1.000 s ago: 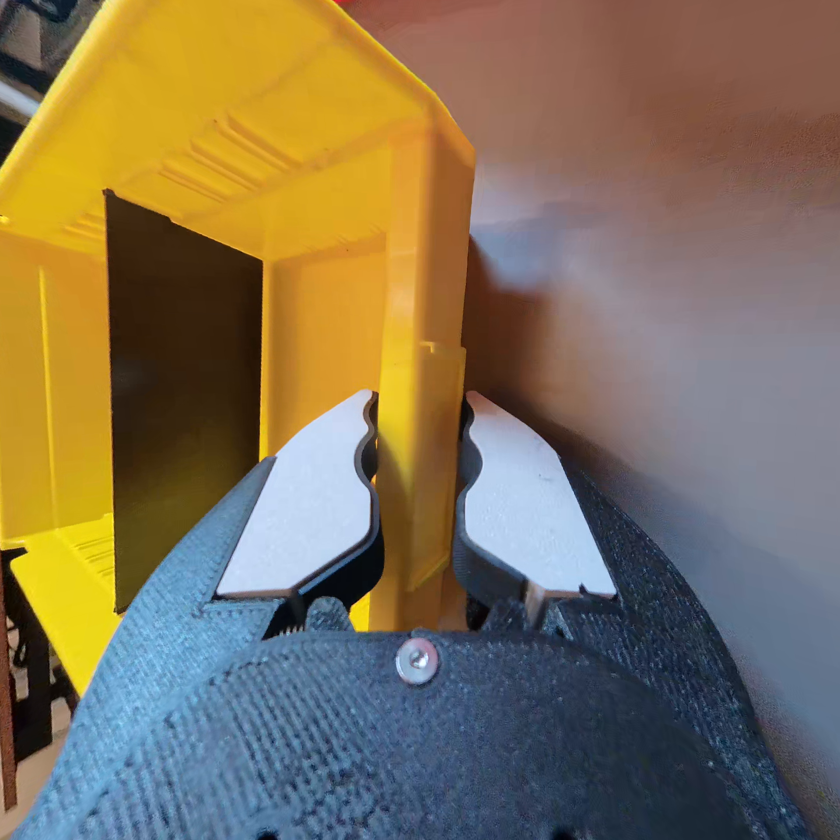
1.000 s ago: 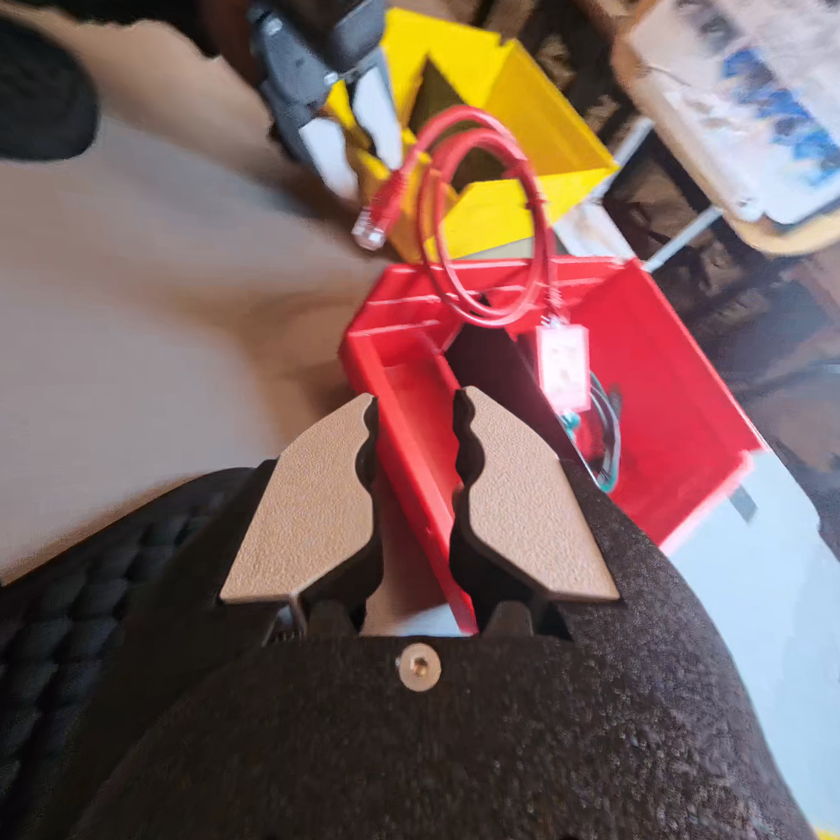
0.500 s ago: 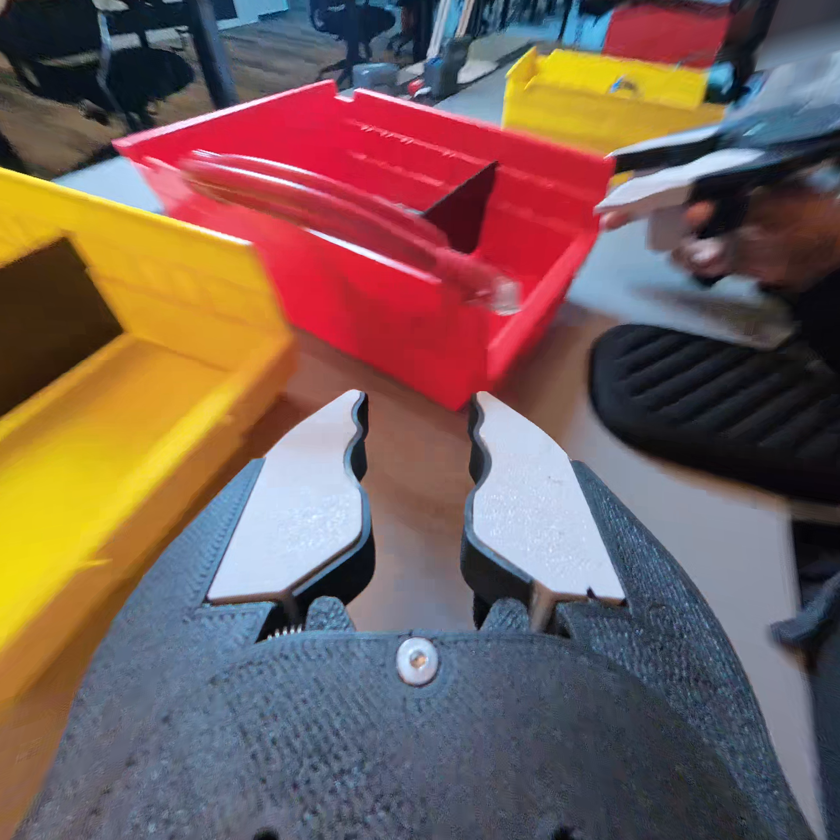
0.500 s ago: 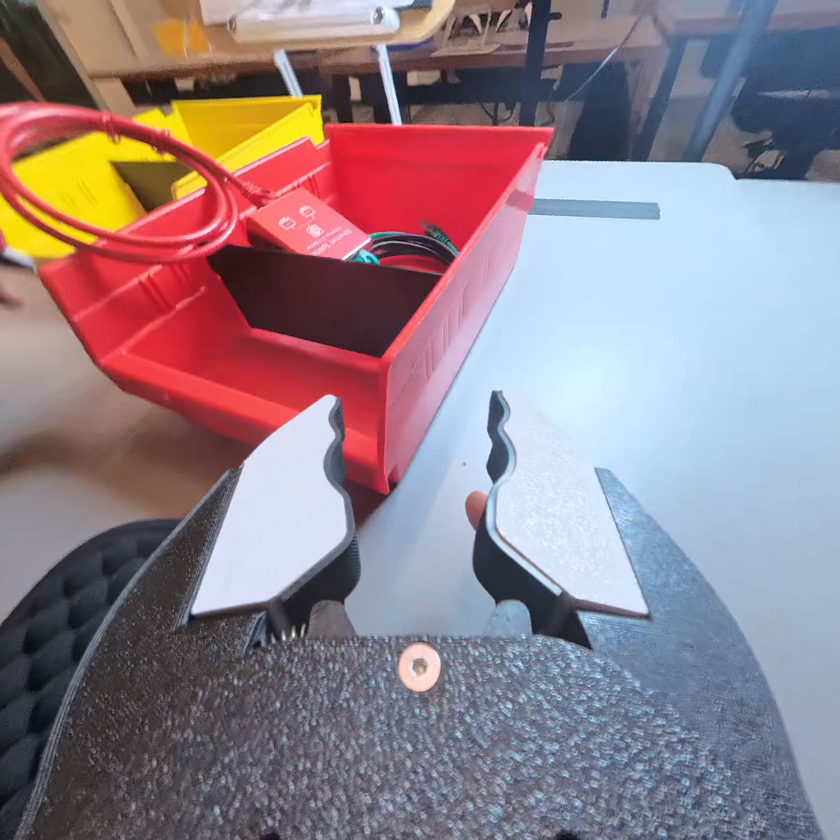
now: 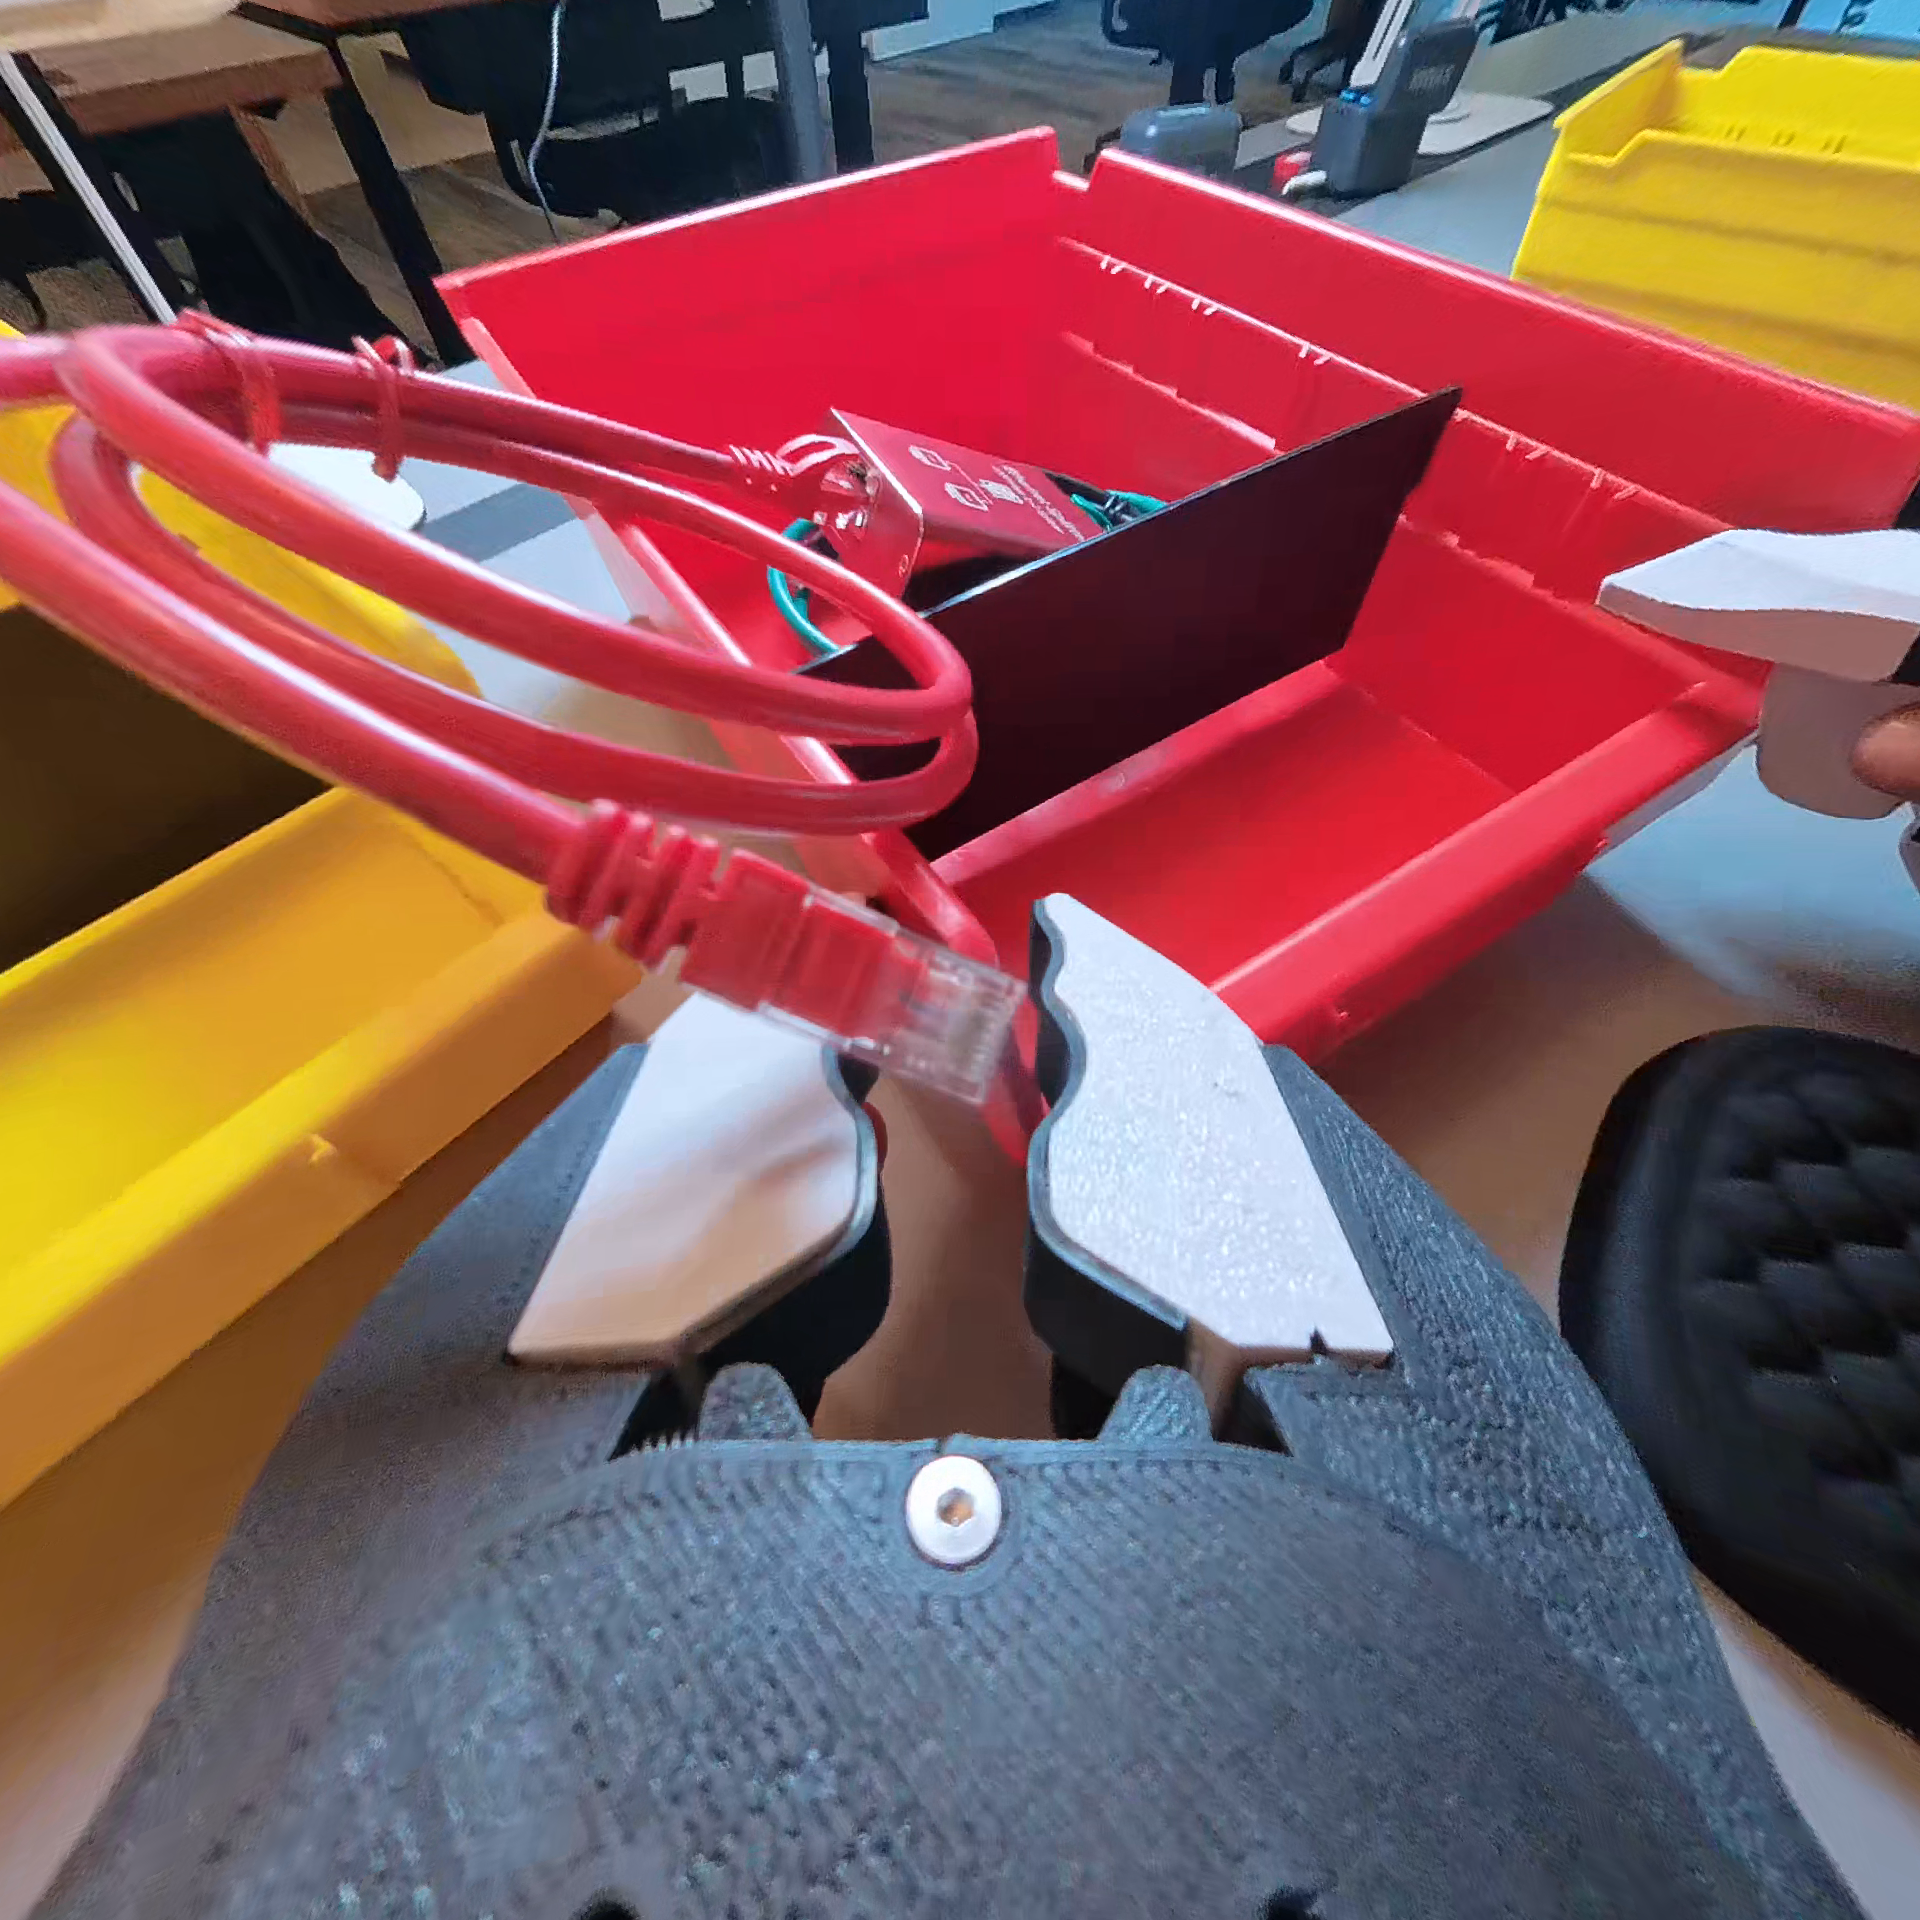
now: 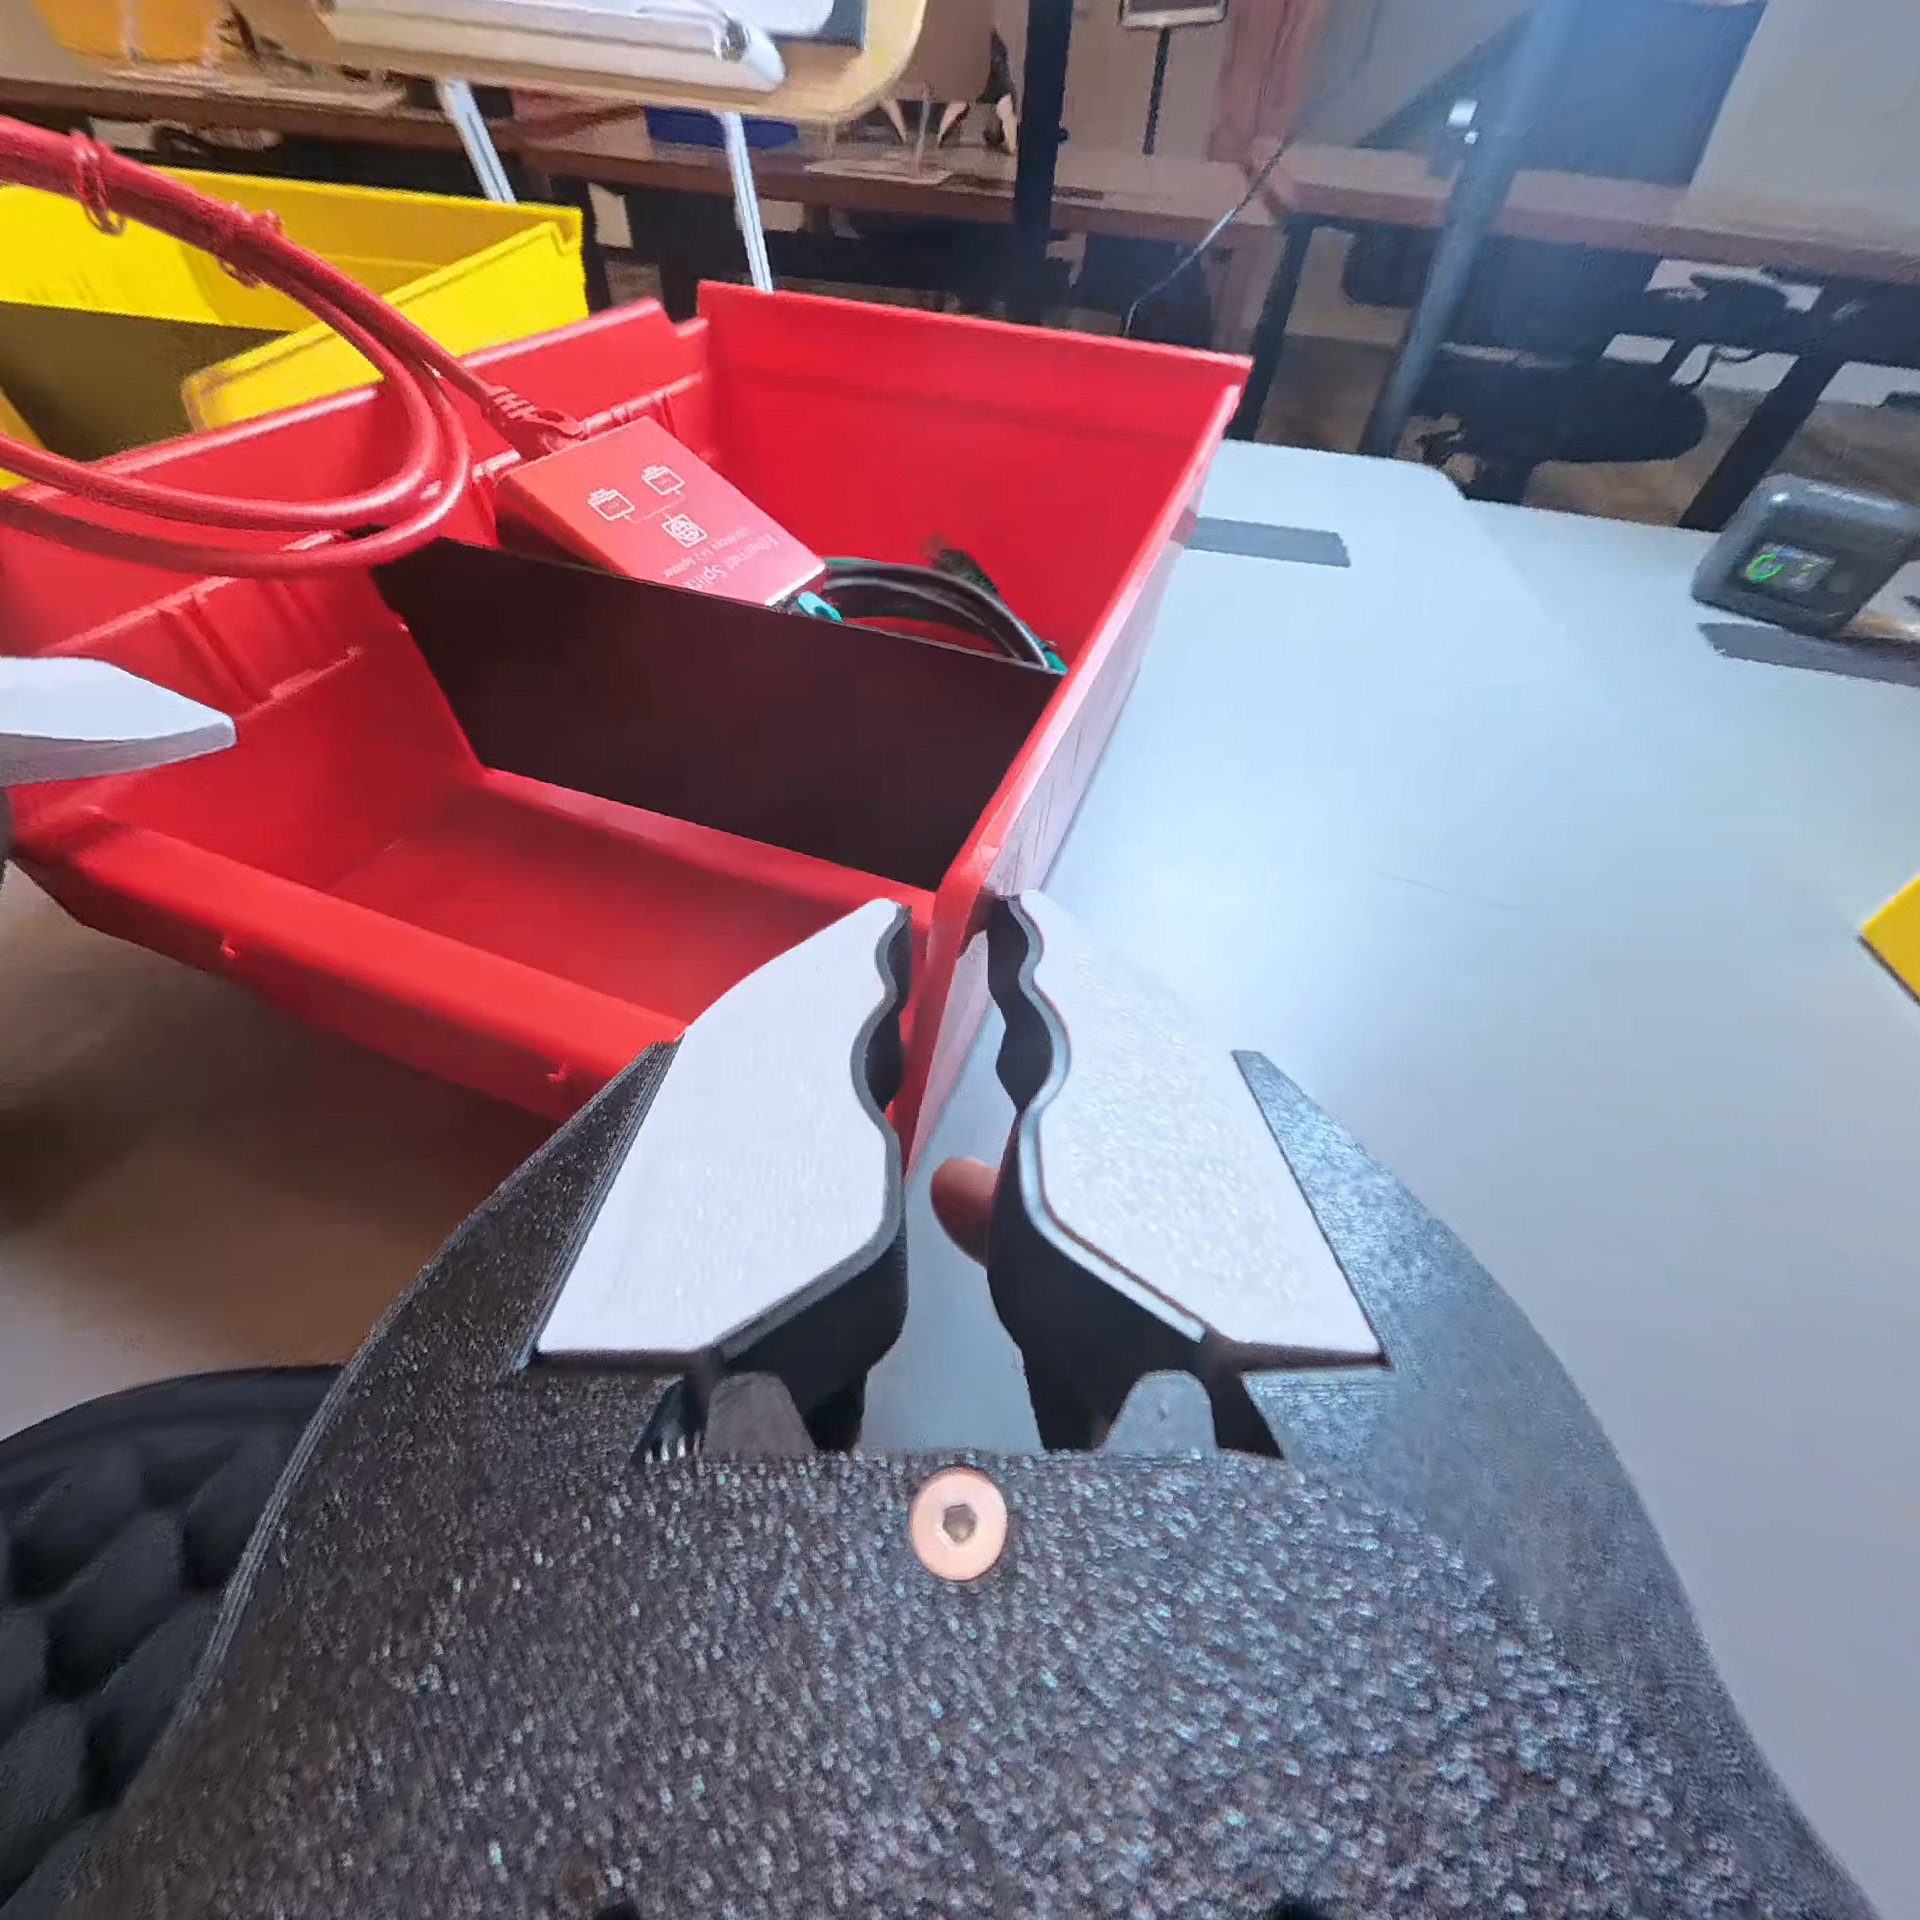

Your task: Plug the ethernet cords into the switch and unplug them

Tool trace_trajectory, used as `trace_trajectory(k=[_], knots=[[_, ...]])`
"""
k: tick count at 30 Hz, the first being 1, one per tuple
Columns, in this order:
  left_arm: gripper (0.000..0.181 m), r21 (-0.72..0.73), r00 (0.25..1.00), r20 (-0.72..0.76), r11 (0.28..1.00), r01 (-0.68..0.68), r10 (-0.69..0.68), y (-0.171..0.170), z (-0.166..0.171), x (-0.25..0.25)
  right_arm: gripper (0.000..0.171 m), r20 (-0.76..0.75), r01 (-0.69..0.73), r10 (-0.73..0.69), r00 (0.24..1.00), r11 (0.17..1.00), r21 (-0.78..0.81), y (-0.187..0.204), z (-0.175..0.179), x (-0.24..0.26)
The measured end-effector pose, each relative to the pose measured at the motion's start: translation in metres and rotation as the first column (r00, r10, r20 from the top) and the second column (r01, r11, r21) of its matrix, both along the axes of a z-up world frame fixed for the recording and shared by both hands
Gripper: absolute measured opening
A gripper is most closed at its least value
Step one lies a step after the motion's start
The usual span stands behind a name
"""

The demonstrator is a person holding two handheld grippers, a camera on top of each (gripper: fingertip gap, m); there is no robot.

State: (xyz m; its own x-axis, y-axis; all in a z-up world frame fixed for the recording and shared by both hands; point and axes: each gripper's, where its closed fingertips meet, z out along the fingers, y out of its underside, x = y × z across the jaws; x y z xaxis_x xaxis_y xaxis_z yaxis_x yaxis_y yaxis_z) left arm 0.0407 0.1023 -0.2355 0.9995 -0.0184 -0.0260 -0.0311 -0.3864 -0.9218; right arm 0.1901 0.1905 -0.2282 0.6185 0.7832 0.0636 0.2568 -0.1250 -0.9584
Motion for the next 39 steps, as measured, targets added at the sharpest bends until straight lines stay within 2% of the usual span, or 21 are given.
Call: trace_trajectory(k=[4,9,14,19,24,30,34,39], knots=[[0.02,0.098,1.0,-0.021,0.995,-0.005,0.007,-0.016,0.03,0.001,0.009,-0.026,0.023,-0.02,0.999,0.99,0.142,-0.019,0.033,0.008],[0.016,0.279,0.991,-0.116,0.96,-0.037,0.072,-0.052,0.104,-0.005,0.009,-0.107,-0.006,0.034,0.994,0.967,0.256,-0.048,0.093,0.001],[0.014,0.411,0.965,-0.17,0.904,-0.116,0.201,-0.112,0.17,-0.035,0.01,-0.188,-0.083,0.161,0.969,0.926,0.368,-0.096,0.161,-0.036],[0.014,0.454,0.929,-0.15,0.858,-0.24,0.338,-0.185,0.197,-0.086,0.01,-0.2,-0.218,0.314,0.928,0.894,0.391,-0.15,0.195,-0.102],[0.013,0.44,0.882,-0.109,0.818,-0.371,0.458,-0.262,0.196,-0.152,0.012,-0.192,-0.384,0.473,0.86,0.847,0.367,-0.211,0.202,-0.186],[0.014,0.389,0.835,-0.118,0.799,-0.458,0.537,-0.327,0.17,-0.22,0.015,-0.231,-0.543,0.602,0.765,0.795,0.271,-0.265,0.171,-0.273],[0.012,0.344,0.799,-0.144,0.786,-0.513,0.584,-0.345,0.135,-0.256,0.015,-0.244,-0.579,0.62,0.746,0.784,0.222,-0.279,0.128,-0.314],[0.01,0.281,0.799,-0.121,0.792,-0.542,0.589,-0.339,0.074,-0.286,0.017,-0.224,-0.598,0.619,0.753,0.785,0.159,-0.279,0.069,-0.336]])
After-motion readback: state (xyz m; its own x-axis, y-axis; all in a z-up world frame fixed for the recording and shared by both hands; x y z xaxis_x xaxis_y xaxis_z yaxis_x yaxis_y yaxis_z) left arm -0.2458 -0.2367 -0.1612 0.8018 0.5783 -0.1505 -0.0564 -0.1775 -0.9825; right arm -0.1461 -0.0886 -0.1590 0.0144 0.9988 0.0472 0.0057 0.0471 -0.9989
